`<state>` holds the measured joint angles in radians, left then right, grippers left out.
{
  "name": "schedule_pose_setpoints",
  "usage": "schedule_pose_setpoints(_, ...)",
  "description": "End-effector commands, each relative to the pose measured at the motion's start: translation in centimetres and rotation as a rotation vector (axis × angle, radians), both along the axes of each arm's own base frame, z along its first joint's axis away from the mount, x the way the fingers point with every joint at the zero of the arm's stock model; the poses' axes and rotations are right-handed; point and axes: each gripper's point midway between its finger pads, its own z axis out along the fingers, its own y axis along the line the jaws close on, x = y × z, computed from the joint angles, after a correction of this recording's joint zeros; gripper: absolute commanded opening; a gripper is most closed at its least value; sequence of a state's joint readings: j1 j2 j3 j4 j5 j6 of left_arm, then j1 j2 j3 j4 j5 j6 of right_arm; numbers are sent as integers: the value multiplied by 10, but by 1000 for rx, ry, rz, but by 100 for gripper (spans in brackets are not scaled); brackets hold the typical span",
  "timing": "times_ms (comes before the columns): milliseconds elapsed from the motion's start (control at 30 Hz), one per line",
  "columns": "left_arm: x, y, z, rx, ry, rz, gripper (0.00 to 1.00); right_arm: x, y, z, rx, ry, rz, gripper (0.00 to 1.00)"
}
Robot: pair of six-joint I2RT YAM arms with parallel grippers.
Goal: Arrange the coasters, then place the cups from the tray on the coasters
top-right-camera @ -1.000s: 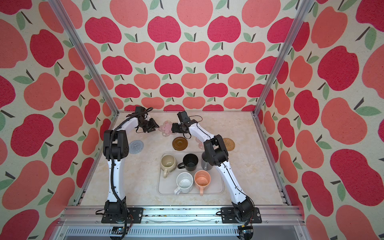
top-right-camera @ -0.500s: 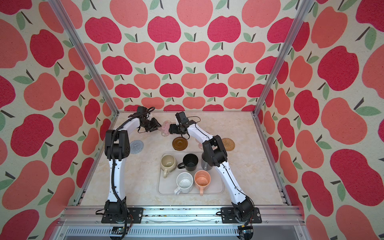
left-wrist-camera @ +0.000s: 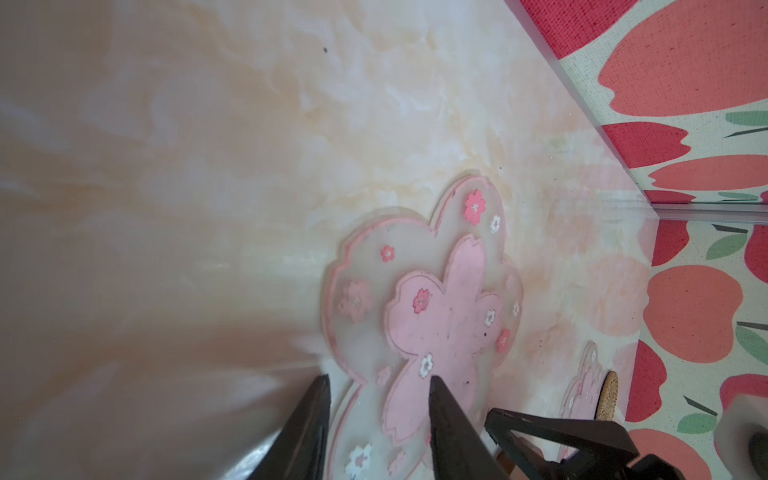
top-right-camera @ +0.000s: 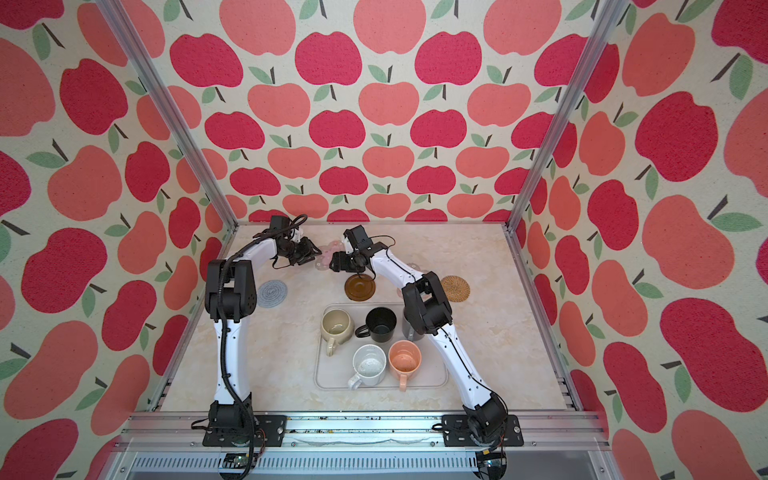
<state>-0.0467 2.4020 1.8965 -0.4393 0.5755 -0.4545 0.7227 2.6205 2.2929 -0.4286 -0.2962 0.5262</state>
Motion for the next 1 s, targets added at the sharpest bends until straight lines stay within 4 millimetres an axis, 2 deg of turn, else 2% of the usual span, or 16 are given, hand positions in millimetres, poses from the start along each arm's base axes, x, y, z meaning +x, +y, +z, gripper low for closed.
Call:
schedule_pose_setpoints(0, -28, 9, -25, 38, 109, -9, 41, -31, 8, -21, -31, 93, 62, 71)
schedule_pose_setpoints(200, -41, 11, -23, 38, 111, -15, 41, -41, 10, -18, -50, 87, 86, 71)
schedule_pose_setpoints(467, -67, 15, -15, 62, 126, -22, 41, -49, 8, -14, -47, 91, 84, 71)
schedule_pose_setpoints(967, -102, 21, -1, 85, 165, 2, 41, -97, 28, -6, -55, 102, 185, 71)
